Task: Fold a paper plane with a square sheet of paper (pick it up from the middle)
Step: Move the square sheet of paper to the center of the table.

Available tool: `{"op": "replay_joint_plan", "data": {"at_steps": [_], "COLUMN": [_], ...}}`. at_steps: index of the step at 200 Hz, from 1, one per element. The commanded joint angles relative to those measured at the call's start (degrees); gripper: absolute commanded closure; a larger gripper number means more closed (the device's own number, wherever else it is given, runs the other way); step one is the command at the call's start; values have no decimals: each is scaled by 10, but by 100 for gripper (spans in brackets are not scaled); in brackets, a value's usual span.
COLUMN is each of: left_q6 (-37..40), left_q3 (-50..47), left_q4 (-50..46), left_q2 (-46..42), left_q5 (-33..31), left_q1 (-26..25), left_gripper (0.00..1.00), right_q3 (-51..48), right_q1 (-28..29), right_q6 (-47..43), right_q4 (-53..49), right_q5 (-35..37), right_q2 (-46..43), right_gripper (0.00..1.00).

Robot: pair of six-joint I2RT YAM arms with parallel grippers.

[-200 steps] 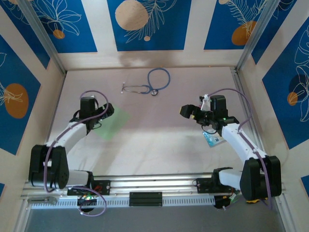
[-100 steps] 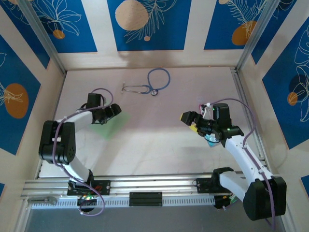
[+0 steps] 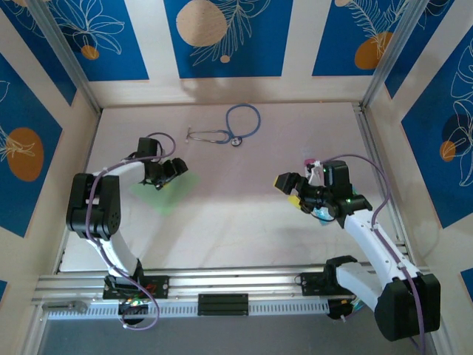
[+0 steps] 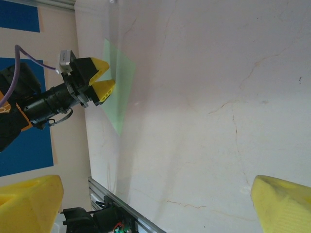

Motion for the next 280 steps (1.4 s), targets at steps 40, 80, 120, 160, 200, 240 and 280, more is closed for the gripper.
{"op": "replay_joint_plan", "data": {"at_steps": [40, 80, 120, 160, 200, 240, 280], "left_q6": [37, 77, 118, 192, 180, 74, 25], "left_q3": [-49, -88, -112, -75, -35, -30, -24], "left_q4": [-36, -50, -67, -120, -170, -197, -219], "left_q2": [-5, -38, -63, -74, -139, -168, -125], "left_q5": [59, 90, 96, 104, -51, -162, -164], "left_q1": [-27, -102, -196, -271, -288, -282, -282], "left_gripper": [20, 20, 20, 25, 21, 22, 23], "right_q3": [54, 97, 47, 32, 30, 44, 81], "right_q1": [12, 5, -62, -68, -15, 59, 129], "right_q6": [14, -39, -8, 4, 13, 31, 35], "right_q4": [-106, -144, -40, -16, -19, -6, -25], "right_q5": [90, 134, 20, 0, 48, 110, 164], "right_q2": [28, 32, 24, 29, 33, 63, 120], "right_gripper": [1, 1, 1, 1, 0, 0, 1]}}
